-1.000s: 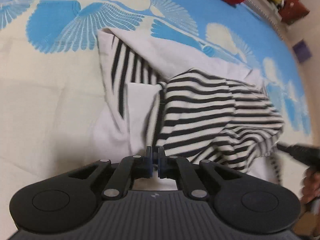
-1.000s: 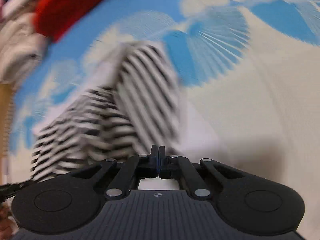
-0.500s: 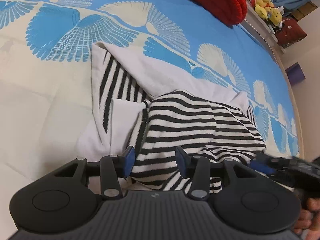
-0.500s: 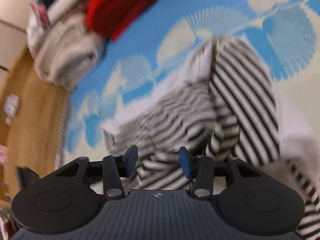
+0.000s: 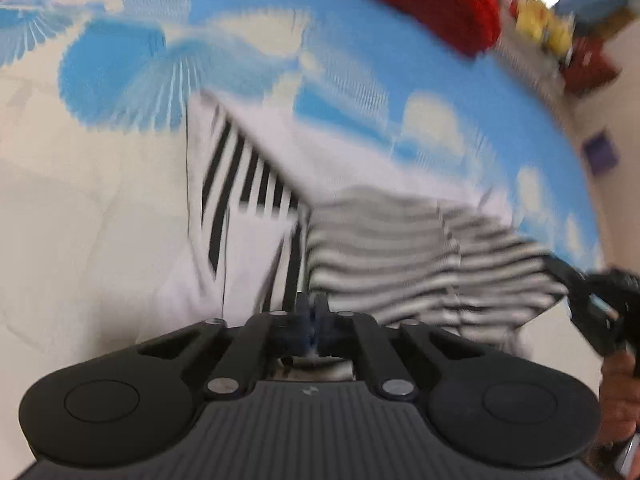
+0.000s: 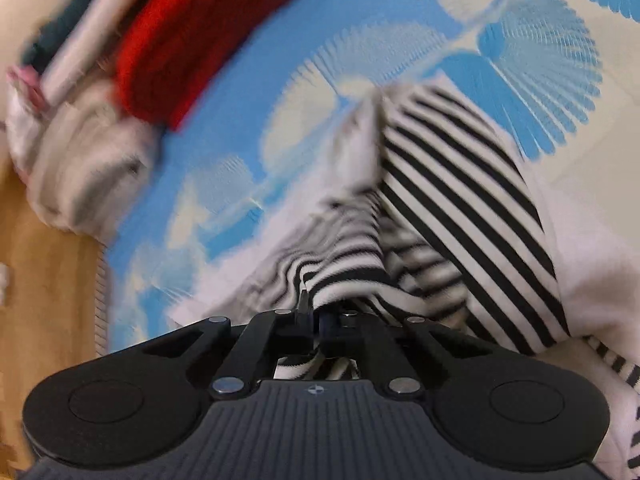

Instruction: Fold small clothes

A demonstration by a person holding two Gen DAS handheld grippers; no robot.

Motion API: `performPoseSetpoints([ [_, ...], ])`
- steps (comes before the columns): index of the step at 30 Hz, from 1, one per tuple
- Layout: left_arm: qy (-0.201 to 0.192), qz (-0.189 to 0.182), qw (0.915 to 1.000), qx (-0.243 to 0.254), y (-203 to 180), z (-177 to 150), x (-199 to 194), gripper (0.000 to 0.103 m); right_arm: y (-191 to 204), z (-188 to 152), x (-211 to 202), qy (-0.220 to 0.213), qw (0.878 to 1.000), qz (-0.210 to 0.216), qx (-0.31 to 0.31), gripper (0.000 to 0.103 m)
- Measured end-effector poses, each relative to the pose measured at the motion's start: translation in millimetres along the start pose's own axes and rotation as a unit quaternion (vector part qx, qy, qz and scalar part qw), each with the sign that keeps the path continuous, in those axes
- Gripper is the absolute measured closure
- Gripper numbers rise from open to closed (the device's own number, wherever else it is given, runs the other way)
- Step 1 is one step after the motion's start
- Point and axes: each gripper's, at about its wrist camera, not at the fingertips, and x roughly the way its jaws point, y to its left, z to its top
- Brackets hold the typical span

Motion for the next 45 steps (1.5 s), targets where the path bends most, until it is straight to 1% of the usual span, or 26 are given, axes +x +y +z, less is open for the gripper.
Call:
performPoseSetpoints([
  [4, -0.116, -0.052, 0.9917, -0.022, 7.6, 15.7, -44.4, 0.103, 11.9, 17.0, -50.0, -0.053, 0.990, 0.127, -0.026, 0.102],
  [6, -0.128, -0.054, 0.9899, -0.028, 13.2, 18.4, -51.6, 0.103, 5.2, 21.2, -65.2, -0.049, 0.982, 0.179, -0.031, 0.103],
  [7, -0.111, -0.050, 0.9922, -0.030, 15.1, 18.1, -47.9, 0.103, -0.5, 21.9, -68.6, -0.043, 0.981, 0.189, -0.033, 0.103],
  [8, -0.083, -0.049, 0.9948, -0.031, 15.9, 17.1, -40.9, 0.103, -7.3, 22.2, -68.6, -0.029, 0.982, 0.180, -0.037, 0.103],
  [9, -0.046, -0.057, 0.9967, -0.035, 16.1, 14.3, -30.1, 0.101, -15.1, 21.4, -64.1, -0.007, 0.989, 0.143, -0.041, 0.103],
  [10, -0.004, -0.067, 0.9971, -0.035, 15.0, 10.5, -17.3, 0.093, -23.6, 18.7, -58.7, 0.010, 0.995, 0.091, -0.048, 0.103],
  [11, 0.032, -0.069, 0.9967, -0.028, 11.6, 6.0, -5.7, 0.079, -30.5, 15.1, -54.6, 0.014, 0.997, 0.051, -0.059, 0.103],
  [13, 0.063, -0.054, 0.9966, -0.009, 0.9, -2.4, 7.3, 0.057, -42.0, 9.1, -49.2, 0.017, 0.998, -0.006, -0.064, 0.099],
  [14, 0.068, -0.042, 0.9968, 0.002, -5.3, -6.1, 11.9, 0.051, -45.0, 8.6, -49.2, 0.013, 0.999, -0.008, -0.052, 0.098],
  [16, 0.074, -0.029, 0.9969, 0.007, -11.3, -10.7, 19.5, 0.051, -44.4, 8.8, -52.6, 0.003, 0.999, 0.015, -0.035, 0.091],
  [18, 0.078, -0.019, 0.9968, -0.003, -9.5, -13.2, 24.9, 0.051, -34.3, 9.5, -51.0, -0.007, 0.999, 0.037, -0.038, 0.059],
  [20, 0.081, -0.004, 0.9966, -0.014, -8.9, -13.5, 30.2, 0.051, -22.3, 10.1, -47.4, -0.006, 0.998, 0.048, -0.049, 0.050],
  [24, 0.076, 0.017, 0.9964, -0.034, -8.3, -10.8, 36.6, 0.053, -0.6, 6.6, -20.4, 0.015, 0.997, 0.041, -0.071, 0.050],
  [25, 0.071, 0.017, 0.9967, -0.036, -7.9, -9.8, 36.7, 0.063, 5.0, 5.8, -13.9, 0.016, 0.996, 0.029, -0.077, 0.050],
  [26, 0.067, 0.018, 0.9970, -0.035, -8.1, -8.8, 36.4, 0.080, 10.5, 4.9, -7.0, 0.014, 0.996, 0.009, -0.088, 0.050],
  [28, 0.057, 0.018, 0.9977, -0.032, -8.6, -5.2, 32.7, 0.099, 21.2, 1.7, 7.2, 0.002, 0.992, -0.032, -0.119, 0.054],
  [29, 0.042, 0.012, 0.9985, -0.033, -8.1, -2.3, 27.8, 0.099, 24.1, 1.2, 12.1, -0.002, 0.991, -0.043, -0.126, 0.070],
  [30, 0.019, 0.007, 0.9994, -0.030, -8.2, 1.6, 20.2, 0.099, 25.7, 0.3, 14.8, -0.006, 0.991, -0.047, -0.128, 0.094],
  [31, -0.009, 0.003, 0.9997, -0.023, -8.7, 6.0, 10.8, 0.099, 27.2, -0.9, 15.5, -0.010, 0.991, -0.044, -0.125, 0.102],
  [33, -0.070, -0.018, 0.9972, -0.016, -7.5, 15.6, -13.0, 0.100, 27.2, -1.4, 8.2, -0.022, 0.994, -0.007, -0.108, 0.102],
  [35, -0.113, -0.043, 0.9925, -0.014, -2.4, 21.6, -34.7, 0.100, 27.6, 0.8, -13.4, -0.041, 0.994, 0.055, -0.081, 0.102],
  [38, -0.132, -0.067, 0.9889, -0.011, 7.0, 24.7, -51.2, 0.100, 19.2, 1.4, -50.1, -0.054, 0.990, 0.123, -0.052, 0.102],
  [40, -0.100, -0.068, 0.9927, -0.003, 11.6, 21.2, -46.9, 0.100, 10.3, 0.0, -64.0, -0.040, 0.990, 0.123, -0.049, 0.102],
  [41, -0.071, -0.049, 0.9963, 0.007, 12.9, 17.4, -38.8, 0.099, 0.5, -1.9, -66.2, -0.022, 0.992, 0.114, -0.045, 0.102],
  [44, 0.057, 0.021, 0.9973, 0.041, 17.0, 1.5, 1.5, 0.098, -27.8, -20.1, -50.3, 0.075, 0.994, 0.030, -0.072, 0.102],
  [45, 0.077, 0.042, 0.9950, 0.047, 15.4, -2.4, 10.6, 0.097, -39.1, -29.2, -39.4, 0.106, 0.990, -0.013, -0.087, 0.102],
])
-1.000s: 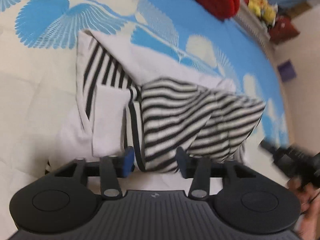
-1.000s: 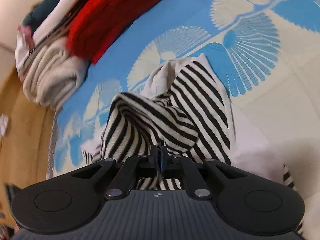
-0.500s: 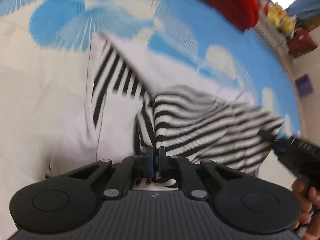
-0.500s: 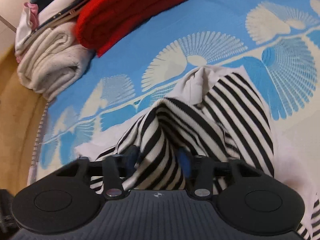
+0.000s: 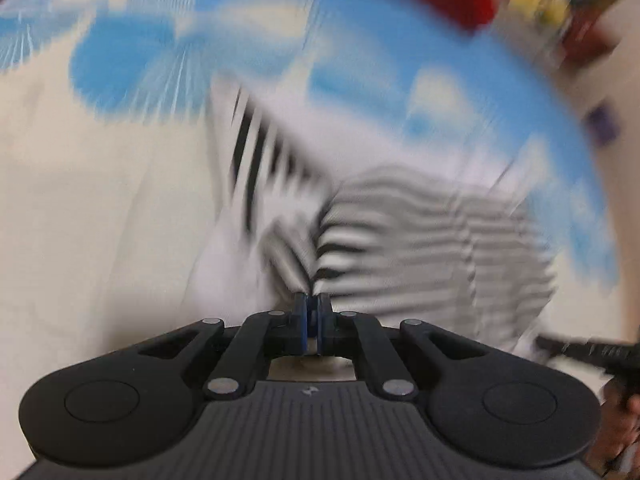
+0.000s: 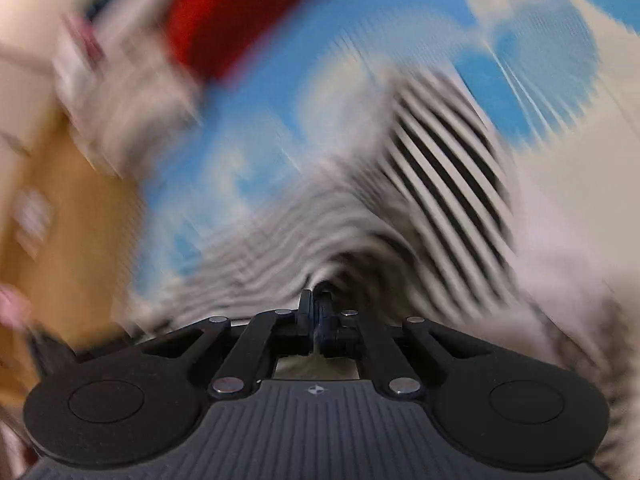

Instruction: Fold small clothes

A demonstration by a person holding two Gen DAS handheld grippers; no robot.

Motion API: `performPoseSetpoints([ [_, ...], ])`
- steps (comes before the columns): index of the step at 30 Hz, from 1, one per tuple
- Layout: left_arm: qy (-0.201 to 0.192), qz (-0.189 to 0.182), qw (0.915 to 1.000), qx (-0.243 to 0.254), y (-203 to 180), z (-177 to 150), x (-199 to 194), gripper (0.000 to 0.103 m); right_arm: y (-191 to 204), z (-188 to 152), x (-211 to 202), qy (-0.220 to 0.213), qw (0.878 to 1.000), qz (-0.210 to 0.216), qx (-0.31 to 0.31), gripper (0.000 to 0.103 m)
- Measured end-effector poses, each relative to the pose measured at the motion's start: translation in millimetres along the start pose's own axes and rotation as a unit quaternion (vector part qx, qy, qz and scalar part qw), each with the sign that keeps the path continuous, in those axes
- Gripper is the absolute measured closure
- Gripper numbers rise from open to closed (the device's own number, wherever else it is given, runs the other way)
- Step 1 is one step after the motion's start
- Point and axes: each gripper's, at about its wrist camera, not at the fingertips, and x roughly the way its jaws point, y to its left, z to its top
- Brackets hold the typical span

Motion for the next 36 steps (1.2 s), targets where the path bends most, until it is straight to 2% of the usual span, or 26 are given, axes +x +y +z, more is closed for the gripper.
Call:
performPoseSetpoints([
  [2, -0.016, -0.007, 0.9997, 0.015, -5.8, 0.9, -4.5, 0.096, -11.8, -11.1, 13.5, 0.018, 0.997, -0.069, -0.015, 0.099],
  [4, -0.066, -0.028, 0.9972, 0.020, -12.1, 5.9, -24.8, 0.089, -12.2, -9.9, 7.2, -0.008, 0.995, -0.094, -0.031, 0.098],
  [5, -0.097, -0.030, 0.9946, 0.024, -15.3, 6.1, -35.4, 0.086, -8.4, -6.5, -2.4, -0.034, 0.995, -0.091, -0.036, 0.098],
  [6, -0.121, -0.031, 0.9917, 0.030, -18.5, 6.1, -42.5, 0.085, -3.6, -2.6, -15.0, -0.063, 0.995, -0.073, -0.038, 0.098],
  [8, -0.140, -0.042, 0.9887, 0.032, -25.0, 5.2, -45.5, 0.085, 10.0, 4.2, -39.2, -0.122, 0.991, -0.015, -0.048, 0.098],
  [10, -0.131, -0.054, 0.9896, 0.022, -28.8, 5.2, -40.7, 0.085, 23.1, 7.8, -48.3, -0.162, 0.985, 0.023, -0.061, 0.089],
  [12, -0.112, -0.061, 0.9917, 0.017, -31.8, 3.8, -30.9, 0.085, 36.6, 12.5, -41.0, -0.175, 0.980, 0.048, -0.081, 0.076],
  [13, -0.102, -0.060, 0.9928, 0.017, -32.7, 3.4, -25.4, 0.085, 42.3, 13.6, -29.1, -0.169, 0.980, 0.057, -0.094, 0.075],
  [15, -0.076, -0.045, 0.9960, 0.015, -28.8, 2.4, -11.2, 0.081, 44.7, 19.3, -0.7, -0.141, 0.984, 0.036, -0.101, 0.075],
  [16, -0.052, -0.027, 0.9982, 0.016, -26.2, 1.7, -0.8, 0.080, 41.8, 22.3, 15.0, -0.120, 0.988, 0.008, -0.095, 0.075],
  [17, -0.030, -0.003, 0.9994, 0.018, -22.5, 1.8, 10.2, 0.080, 36.4, 21.9, 30.5, -0.088, 0.991, -0.037, -0.088, 0.075],
  [19, -0.003, 0.035, 0.9991, 0.025, -15.6, -0.8, 22.2, 0.080, 21.6, 19.9, 56.8, -0.034, 0.989, -0.122, -0.076, 0.076],
  [20, -0.008, 0.031, 0.9990, 0.031, -15.3, -0.8, 19.5, 0.080, 14.8, 18.6, 61.9, -0.031, 0.988, -0.132, -0.069, 0.076],
  [22, -0.032, 0.013, 0.9986, 0.039, -17.8, 0.0, 7.7, 0.080, 8.8, 17.6, 59.6, -0.036, 0.991, -0.118, -0.054, 0.076],
  [25, -0.056, -0.017, 0.9975, 0.039, -18.3, -1.3, 0.6, 0.079, 13.4, 13.0, 44.9, -0.064, 0.989, -0.102, -0.080, 0.076],
  [27, -0.026, -0.003, 0.9988, 0.041, -16.4, -6.7, 14.5, 0.076, 9.5, 10.8, 42.4, -0.064, 0.987, -0.115, -0.093, 0.075],
  [29, 0.004, 0.043, 0.9966, 0.070, -20.8, -13.3, 26.9, 0.079, -2.4, 6.7, 47.6, -0.045, 0.985, -0.147, -0.080, 0.075],
  [30, -0.008, 0.055, 0.9952, 0.080, -23.7, -16.0, 21.5, 0.079, -8.1, 4.3, 47.1, -0.041, 0.985, -0.156, -0.069, 0.076],
  [32, -0.047, 0.058, 0.9928, 0.094, -31.1, -19.5, -2.8, 0.076, -5.3, 0.6, 32.6, -0.061, 0.984, -0.158, -0.050, 0.073],
  [36, -0.141, 0.049, 0.9838, 0.099, -38.4, -36.9, -69.4, 0.068, 26.4, -14.0, -38.3, -0.144, 0.979, -0.116, -0.084, 0.074],
])
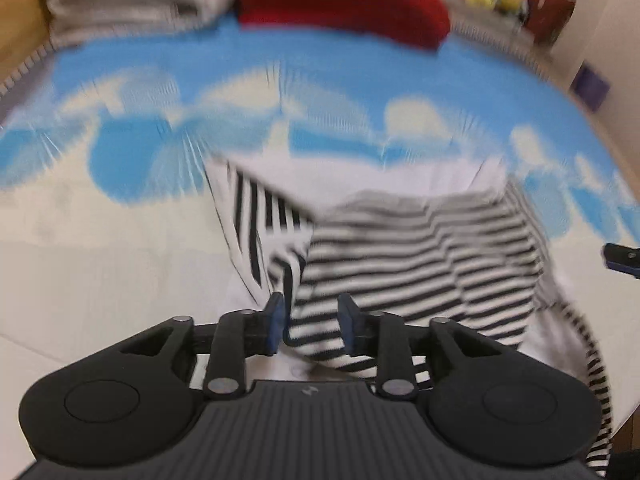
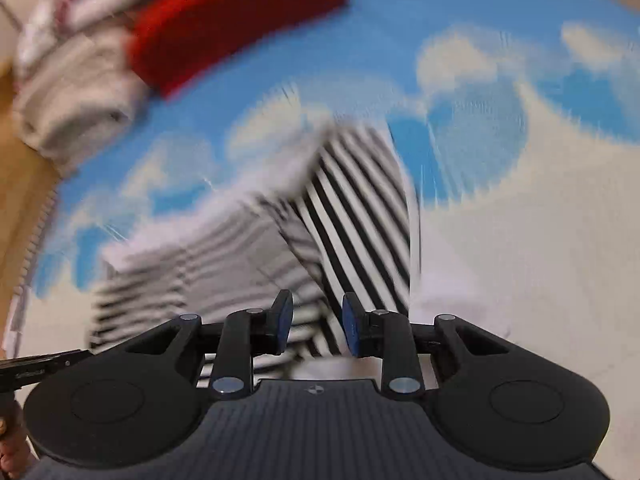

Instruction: Fold small clothes

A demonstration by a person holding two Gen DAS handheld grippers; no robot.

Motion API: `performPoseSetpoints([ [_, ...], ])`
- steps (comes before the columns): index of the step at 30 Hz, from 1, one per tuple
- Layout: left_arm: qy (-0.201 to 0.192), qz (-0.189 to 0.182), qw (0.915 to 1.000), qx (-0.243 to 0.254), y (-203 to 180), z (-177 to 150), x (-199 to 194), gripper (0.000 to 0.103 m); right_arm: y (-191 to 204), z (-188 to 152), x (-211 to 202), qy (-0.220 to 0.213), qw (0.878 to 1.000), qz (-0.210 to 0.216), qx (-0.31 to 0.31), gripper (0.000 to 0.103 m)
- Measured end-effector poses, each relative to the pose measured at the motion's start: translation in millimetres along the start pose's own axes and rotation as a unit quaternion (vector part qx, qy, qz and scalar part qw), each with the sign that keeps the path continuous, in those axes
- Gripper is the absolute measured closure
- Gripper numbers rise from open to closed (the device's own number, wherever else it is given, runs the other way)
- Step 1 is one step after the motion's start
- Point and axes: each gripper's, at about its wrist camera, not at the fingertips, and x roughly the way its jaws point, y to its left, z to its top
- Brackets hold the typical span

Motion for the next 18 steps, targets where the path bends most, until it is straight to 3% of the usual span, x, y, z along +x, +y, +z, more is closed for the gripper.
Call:
performPoseSetpoints([
  [4, -0.066, 0.013, 0.9976, -0.014, 3.1, -17.1, -67.4, 0.068, 1.4, 1.0, -85.1, -0.083, 0.996, 0.026, -0.011, 0.073],
  [6, -0.086, 0.010, 0.9960, -0.024, 4.1, -34.4, -97.6, 0.068, -5.0, -14.2, -125.1, -0.120, 0.992, 0.033, -0.019, 0.064],
  [9, -0.098, 0.004, 0.9946, -0.034, 3.4, -73.6, -130.1, 0.068, -19.3, -47.7, -168.4, -0.152, 0.988, 0.014, -0.027, 0.058],
  [13, -0.074, -0.002, 0.9951, -0.065, 8.1, -131.4, -143.9, 0.067, -51.5, -96.2, -182.2, -0.133, 0.991, -0.012, 0.017, 0.057],
  [15, -0.058, 0.000, 0.9947, -0.085, 12.4, -157.4, -142.5, 0.062, -67.7, -117.5, -173.2, -0.114, 0.992, -0.027, 0.053, 0.057],
  [17, -0.043, 0.010, 0.9948, -0.091, 17.0, -178.5, -133.7, 0.043, -78.0, -134.8, -157.7, -0.080, 0.993, -0.040, 0.079, 0.057],
  [18, -0.034, 0.014, 0.9948, -0.095, 21.1, -185.6, -127.1, 0.038, -81.1, -141.3, -154.8, -0.061, 0.993, -0.047, 0.090, 0.057],
])
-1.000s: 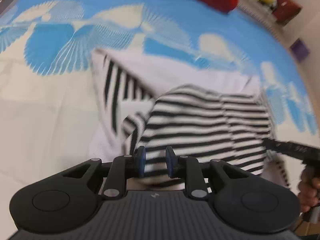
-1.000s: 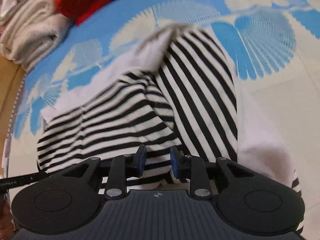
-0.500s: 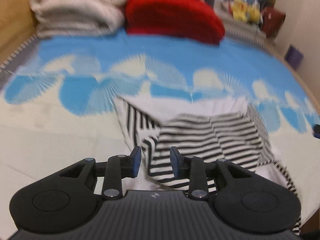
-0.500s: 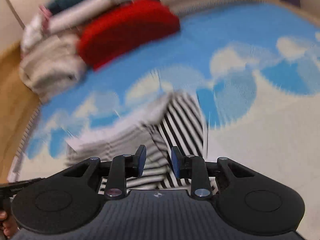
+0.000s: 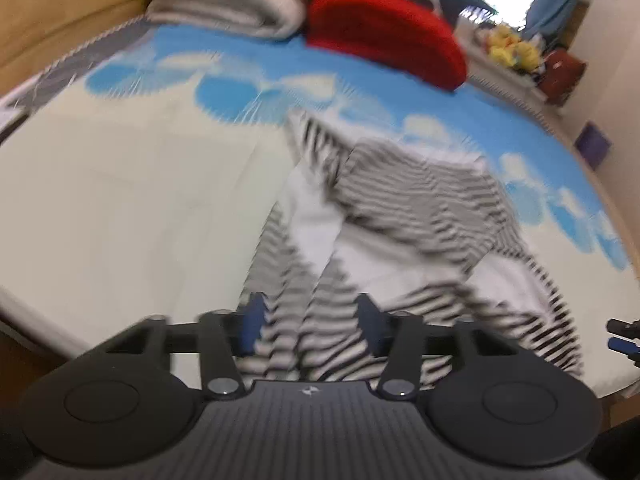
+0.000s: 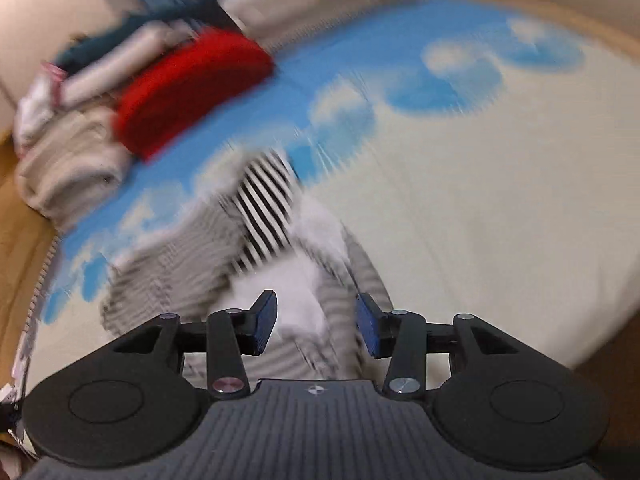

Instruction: Fold small clothes

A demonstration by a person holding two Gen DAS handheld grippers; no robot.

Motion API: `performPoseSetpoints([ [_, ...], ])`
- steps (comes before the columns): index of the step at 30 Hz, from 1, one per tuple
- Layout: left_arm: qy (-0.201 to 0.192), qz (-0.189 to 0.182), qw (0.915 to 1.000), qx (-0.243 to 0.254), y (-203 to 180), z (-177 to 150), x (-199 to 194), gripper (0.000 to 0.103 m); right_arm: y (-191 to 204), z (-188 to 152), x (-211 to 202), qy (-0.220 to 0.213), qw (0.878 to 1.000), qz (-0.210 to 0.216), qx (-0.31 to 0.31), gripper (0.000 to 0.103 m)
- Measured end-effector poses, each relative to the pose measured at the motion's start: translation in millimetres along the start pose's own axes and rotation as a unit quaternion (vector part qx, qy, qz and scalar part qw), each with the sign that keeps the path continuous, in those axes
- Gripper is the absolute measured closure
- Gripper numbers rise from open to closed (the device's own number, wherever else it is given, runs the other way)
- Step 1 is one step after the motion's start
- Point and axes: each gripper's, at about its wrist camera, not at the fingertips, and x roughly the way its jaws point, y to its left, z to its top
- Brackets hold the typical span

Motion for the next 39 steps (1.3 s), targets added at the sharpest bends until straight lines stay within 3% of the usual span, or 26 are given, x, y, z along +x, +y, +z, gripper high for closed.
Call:
performPoseSetpoints([
  [2, 0.016, 0.014, 0.9997, -0.008, 7.7, -11.2, 16.3, 0.027, -6.5, -8.0, 11.9, 0.031, 0.999, -0.014, 0.010, 0.057],
  [5, 0.048, 0.032, 0.9976, -0.038, 19.8, -20.7, 42.9, 0.027, -2.1, -19.6, 28.6, 0.066, 0.997, -0.033, -0.029, 0.053],
  [9, 0.080, 0.017, 0.9937, -0.076, 27.3, -23.0, 65.8, 0.024, 3.2, -33.0, 47.7, 0.091, 0.992, -0.048, -0.068, 0.049],
  [15, 0.120, 0.046, 0.9913, -0.029, 15.3, -38.3, 86.7, 0.026, -3.3, -43.7, 73.9, 0.116, 0.989, -0.073, -0.061, 0.049],
  [18, 0.105, 0.063, 0.9924, 0.009, 5.4, -40.1, 87.7, 0.051, -4.2, -44.8, 81.1, 0.120, 0.989, -0.077, -0.047, 0.049],
  [20, 0.096, 0.050, 0.9940, 0.014, 3.2, -38.8, 85.3, 0.095, -2.3, -45.9, 83.6, 0.122, 0.989, -0.076, -0.046, 0.050],
  [22, 0.073, 0.050, 0.9958, 0.023, -1.6, -35.8, 76.5, 0.096, 0.6, -47.9, 84.3, 0.122, 0.988, -0.079, -0.054, 0.064],
  [23, 0.056, 0.051, 0.9966, 0.031, -3.5, -33.7, 70.5, 0.096, 1.5, -48.3, 83.2, 0.120, 0.989, -0.073, -0.054, 0.088],
  [24, 0.039, 0.048, 0.9975, 0.032, -4.1, -31.3, 64.0, 0.096, 1.6, -47.1, 80.8, 0.115, 0.990, -0.066, -0.050, 0.096],
  [26, 0.021, 0.035, 0.9991, 0.012, 0.4, -27.0, 54.4, 0.095, 0.7, -43.0, 70.7, 0.097, 0.994, -0.044, -0.035, 0.096],
  [28, 0.027, 0.027, 0.9992, -0.012, 7.2, -26.0, 54.6, 0.092, -0.5, -40.0, 62.0, 0.084, 0.996, -0.024, -0.022, 0.096],
  [31, 0.102, 0.008, 0.9930, -0.058, 21.3, -34.2, 75.9, 0.069, -5.2, -41.7, 64.2, 0.097, 0.994, -0.038, -0.021, 0.090],
  [32, 0.124, 0.005, 0.9897, -0.072, 25.2, -38.4, 82.0, 0.068, -6.8, -43.2, 67.9, 0.107, 0.993, -0.045, -0.019, 0.088],
  [35, 0.120, 0.011, 0.9910, -0.057, 21.7, -40.5, 81.2, 0.067, -6.4, -48.2, 76.2, 0.129, 0.990, -0.055, -0.029, 0.077],
  [39, 0.117, 0.015, 0.9922, -0.038, 15.6, -43.7, 81.6, 0.068, -1.6, -50.7, 77.3, 0.127, 0.989, -0.064, -0.048, 0.076],
])
